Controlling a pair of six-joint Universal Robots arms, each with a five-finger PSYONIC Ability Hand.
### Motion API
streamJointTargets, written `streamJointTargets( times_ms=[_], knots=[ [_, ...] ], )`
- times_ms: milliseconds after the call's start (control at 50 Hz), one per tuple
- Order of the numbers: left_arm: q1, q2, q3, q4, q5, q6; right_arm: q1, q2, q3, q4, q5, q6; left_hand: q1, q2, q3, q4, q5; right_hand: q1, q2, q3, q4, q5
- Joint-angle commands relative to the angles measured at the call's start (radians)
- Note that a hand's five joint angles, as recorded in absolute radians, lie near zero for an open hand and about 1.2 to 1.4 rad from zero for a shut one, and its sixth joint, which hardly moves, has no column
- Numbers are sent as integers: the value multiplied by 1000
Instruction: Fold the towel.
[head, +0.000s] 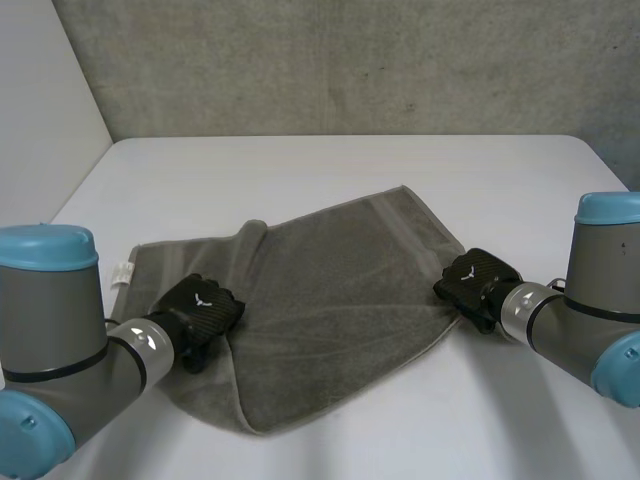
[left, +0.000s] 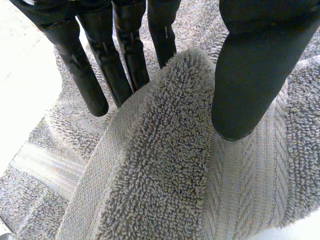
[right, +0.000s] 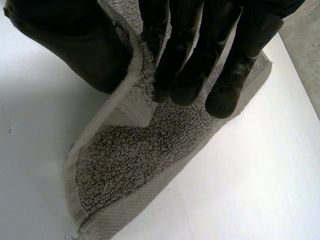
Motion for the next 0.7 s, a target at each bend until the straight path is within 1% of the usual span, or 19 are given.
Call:
streamJointTargets(
  times_ms=[20,260,640,680,700],
  knots=[
    [14,35,-26,6,0,-1,-1,0,-1,0,0,0,143,139,140,141,140,61,57,59,56,57],
    [17,83,-58,7,0,-1,-1,0,-2,0,1,0,216,213,213,214,214,61,57,59,56,57],
    [20,95,-76,22,1,-5,-1,1,-1,-2,2,0,243,239,240,241,240,61,57,59,56,57],
    [21,86,-81,33,1,-5,-1,4,-2,-2,3,0,275,271,272,273,272,61,57,59,56,57],
    [21,78,-82,47,1,-3,-1,8,-4,-2,3,0,365,362,362,363,363,61,57,59,56,57]
  ],
)
